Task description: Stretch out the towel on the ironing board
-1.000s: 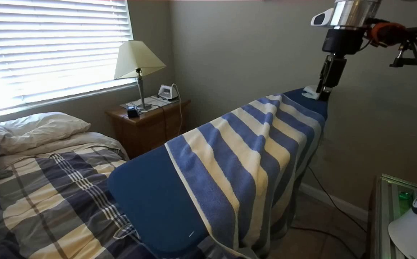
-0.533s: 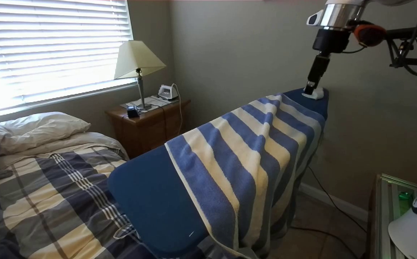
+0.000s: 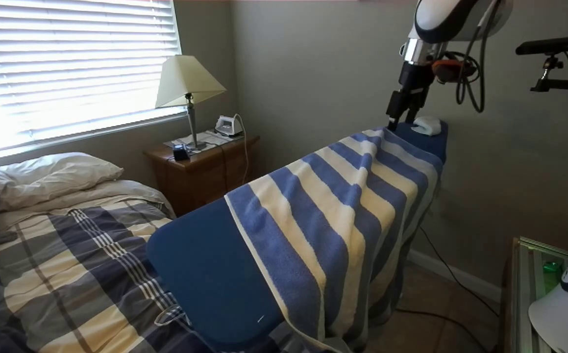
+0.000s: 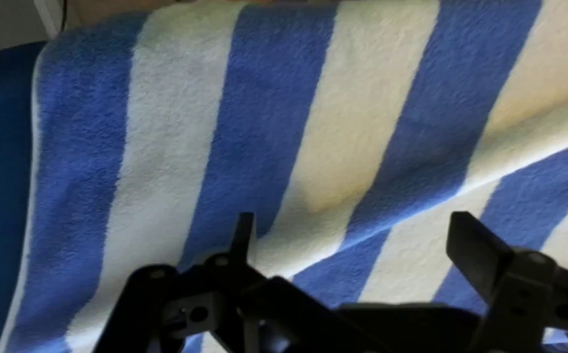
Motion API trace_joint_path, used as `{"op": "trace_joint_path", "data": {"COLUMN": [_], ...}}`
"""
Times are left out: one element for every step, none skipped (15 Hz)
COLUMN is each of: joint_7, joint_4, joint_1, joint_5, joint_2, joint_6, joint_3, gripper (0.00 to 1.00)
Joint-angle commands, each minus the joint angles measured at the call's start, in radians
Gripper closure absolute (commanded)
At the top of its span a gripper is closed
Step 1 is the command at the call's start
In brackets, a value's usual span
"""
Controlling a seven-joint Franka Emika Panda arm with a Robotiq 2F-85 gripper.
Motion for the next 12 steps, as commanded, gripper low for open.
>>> {"op": "trace_joint_path", "data": {"joint_7": [-0.007, -0.009, -0.005, -0.006, 0.009, 0.021, 0.035, 0.055, 0.069, 0.074, 0.091, 0.11], "joint_4": [0.204, 0.251, 0.298, 0.34, 0.388, 0.432, 0.475, 0.516, 0.553, 0.586, 0.62, 0.642], "joint_1": [-0.061, -0.08, -0.097, -0.115, -0.135, -0.155, -0.175, -0.192, -0.208, -0.223, -0.235, -0.245], "joint_5": [0.102, 0.12, 0.15, 0.174, 0.198, 0.211, 0.219, 0.215, 0.206, 0.201, 0.194, 0.194], "joint_2": [0.246, 0.298, 0.347, 0.392, 0.44, 0.484, 0.529, 0.57, 0.611, 0.644, 0.677, 0.696], "joint_6": [0.027, 0.036, 0.034, 0.039, 0.032, 0.03, 0.035, 0.05, 0.077, 0.093, 0.103, 0.081], "joint_3": [0.026, 0.035, 0.048, 0.062, 0.076, 0.09, 0.101, 0.109, 0.116, 0.125, 0.131, 0.136], "gripper": [0.0, 0.0, 0.0, 0.0, 0.0, 0.0, 0.0, 0.0, 0.0, 0.0, 0.0, 0.0]}}
